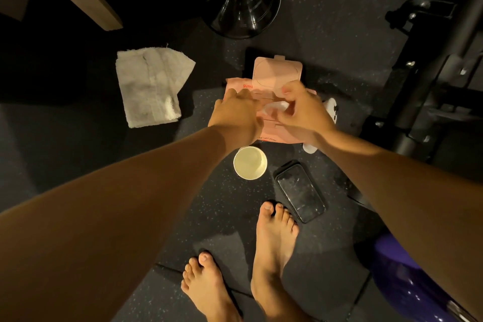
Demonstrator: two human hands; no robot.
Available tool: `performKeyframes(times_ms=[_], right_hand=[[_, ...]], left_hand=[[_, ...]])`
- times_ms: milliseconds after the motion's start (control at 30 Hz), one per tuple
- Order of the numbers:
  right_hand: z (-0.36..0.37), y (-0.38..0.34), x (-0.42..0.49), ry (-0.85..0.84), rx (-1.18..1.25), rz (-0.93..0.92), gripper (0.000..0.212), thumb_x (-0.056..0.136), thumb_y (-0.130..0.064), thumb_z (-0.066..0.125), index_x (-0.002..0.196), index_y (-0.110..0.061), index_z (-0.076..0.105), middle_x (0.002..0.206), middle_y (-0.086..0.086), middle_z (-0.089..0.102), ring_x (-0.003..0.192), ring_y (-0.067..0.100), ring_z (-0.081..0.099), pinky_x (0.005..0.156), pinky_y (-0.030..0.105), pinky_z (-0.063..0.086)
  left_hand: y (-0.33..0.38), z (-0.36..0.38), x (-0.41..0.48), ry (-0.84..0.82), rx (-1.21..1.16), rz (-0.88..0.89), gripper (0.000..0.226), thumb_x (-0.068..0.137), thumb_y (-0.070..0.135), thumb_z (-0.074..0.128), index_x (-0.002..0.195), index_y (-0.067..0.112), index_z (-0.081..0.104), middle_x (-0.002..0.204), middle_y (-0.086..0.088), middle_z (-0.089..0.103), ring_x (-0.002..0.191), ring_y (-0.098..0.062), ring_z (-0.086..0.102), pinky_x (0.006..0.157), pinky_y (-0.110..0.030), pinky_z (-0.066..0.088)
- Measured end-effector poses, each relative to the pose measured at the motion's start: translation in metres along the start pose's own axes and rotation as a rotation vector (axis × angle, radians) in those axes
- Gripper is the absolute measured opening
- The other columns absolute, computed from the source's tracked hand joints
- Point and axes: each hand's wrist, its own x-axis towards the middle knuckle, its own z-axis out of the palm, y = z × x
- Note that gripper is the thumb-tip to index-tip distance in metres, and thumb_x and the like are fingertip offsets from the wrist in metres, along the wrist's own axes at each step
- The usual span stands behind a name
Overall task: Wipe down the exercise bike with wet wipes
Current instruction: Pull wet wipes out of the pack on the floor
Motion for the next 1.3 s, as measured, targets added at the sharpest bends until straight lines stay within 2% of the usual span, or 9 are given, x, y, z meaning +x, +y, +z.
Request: performKeyframes(times_ms=[200, 400, 533, 667, 833, 967, 1067, 1167, 1300], right_hand=[[0.004, -0.011, 0.007, 0.078, 0.268, 0.038, 0.009, 0.093, -0.013, 0.058, 0.086, -0.016, 0.063, 0.084, 0.000, 0.063, 0.079, 0.015, 0.057, 0.072, 0.036, 0.049], [-0.004, -0.011, 0.017, 0.019, 0.603, 0.334, 0.019, 0.094, -0.038, 0.055, 0.085, -0.023, 0.062, 0.099, 0.011, 0.069, 0.098, 0.032, 0.066, 0.085, 0.055, 0.055], [-0.003, -0.010, 0.019, 0.014, 0.744, 0.401, 0.020, 0.088, -0.037, 0.068, 0.097, -0.019, 0.063, 0.104, 0.008, 0.069, 0.097, 0.026, 0.068, 0.082, 0.048, 0.059], [0.002, -0.009, 0.016, -0.023, 0.645, 0.345, 0.014, 0.085, -0.016, 0.073, 0.091, -0.015, 0.062, 0.099, 0.009, 0.068, 0.092, 0.024, 0.069, 0.077, 0.037, 0.060], [-0.001, -0.007, 0.012, 0.300, 0.661, 0.336, 0.007, 0.092, -0.018, 0.063, 0.091, -0.017, 0.056, 0.092, 0.007, 0.067, 0.076, 0.017, 0.068, 0.067, 0.028, 0.059], [0.015, -0.004, -0.004, 0.168, 0.116, -0.067, 0.032, 0.079, -0.041, 0.074, 0.095, -0.018, 0.056, 0.088, -0.004, 0.056, 0.077, 0.012, 0.052, 0.062, 0.026, 0.046], [0.018, 0.001, -0.003, 0.128, -0.158, -0.054, 0.023, 0.090, -0.034, 0.061, 0.108, -0.019, 0.063, 0.109, 0.003, 0.051, 0.099, 0.020, 0.051, 0.072, 0.028, 0.040], [0.001, -0.012, -0.004, 0.344, 0.084, 0.045, 0.021, 0.094, -0.015, 0.050, 0.105, -0.011, 0.068, 0.113, 0.008, 0.056, 0.100, 0.021, 0.056, 0.078, 0.025, 0.040], [-0.029, -0.023, -0.010, 0.315, 0.204, 0.095, 0.025, 0.093, -0.017, 0.048, 0.107, -0.018, 0.068, 0.102, 0.000, 0.068, 0.098, 0.022, 0.061, 0.083, 0.040, 0.053]], left_hand=[[0.011, 0.004, 0.008, 0.013, -0.471, -0.045, 0.045, 0.096, 0.026, 0.057, 0.140, 0.024, 0.050, 0.132, -0.003, 0.059, 0.117, -0.023, 0.057, 0.101, -0.038, 0.049], [0.017, 0.004, 0.022, -0.009, -0.683, -0.199, 0.035, 0.088, 0.036, 0.069, 0.117, 0.017, 0.066, 0.108, -0.004, 0.068, 0.101, -0.022, 0.061, 0.091, -0.034, 0.050], [0.004, 0.005, 0.024, 0.053, -0.788, -0.319, 0.033, 0.090, 0.034, 0.068, 0.118, 0.016, 0.067, 0.110, 0.000, 0.068, 0.101, -0.018, 0.064, 0.087, -0.030, 0.052], [-0.006, 0.004, 0.019, 0.093, -0.895, -0.355, 0.027, 0.096, 0.030, 0.059, 0.118, 0.016, 0.068, 0.112, -0.003, 0.070, 0.102, -0.019, 0.066, 0.089, -0.036, 0.055], [-0.008, 0.008, 0.013, 0.145, -0.899, -0.382, 0.020, 0.096, 0.022, 0.057, 0.108, 0.017, 0.073, 0.100, -0.004, 0.073, 0.094, -0.019, 0.070, 0.082, -0.039, 0.060], [-0.005, 0.009, 0.011, 0.127, -0.959, -0.428, 0.015, 0.093, 0.022, 0.059, 0.097, 0.019, 0.074, 0.085, -0.001, 0.070, 0.086, -0.019, 0.067, 0.086, -0.042, 0.058], [-0.001, 0.007, 0.007, 0.101, -0.997, -0.446, 0.014, 0.093, 0.025, 0.061, 0.097, 0.018, 0.071, 0.090, -0.005, 0.069, 0.092, -0.024, 0.066, 0.089, -0.042, 0.057], [-0.002, 0.007, 0.003, 0.095, -0.863, -0.397, 0.015, 0.092, 0.026, 0.061, 0.097, 0.014, 0.067, 0.094, -0.003, 0.065, 0.085, -0.019, 0.062, 0.069, -0.025, 0.053], [-0.004, 0.004, 0.001, 0.077, -0.638, -0.308, 0.010, 0.091, 0.026, 0.064, 0.089, 0.016, 0.066, 0.087, 0.003, 0.061, 0.069, -0.008, 0.056, 0.053, -0.014, 0.040]])
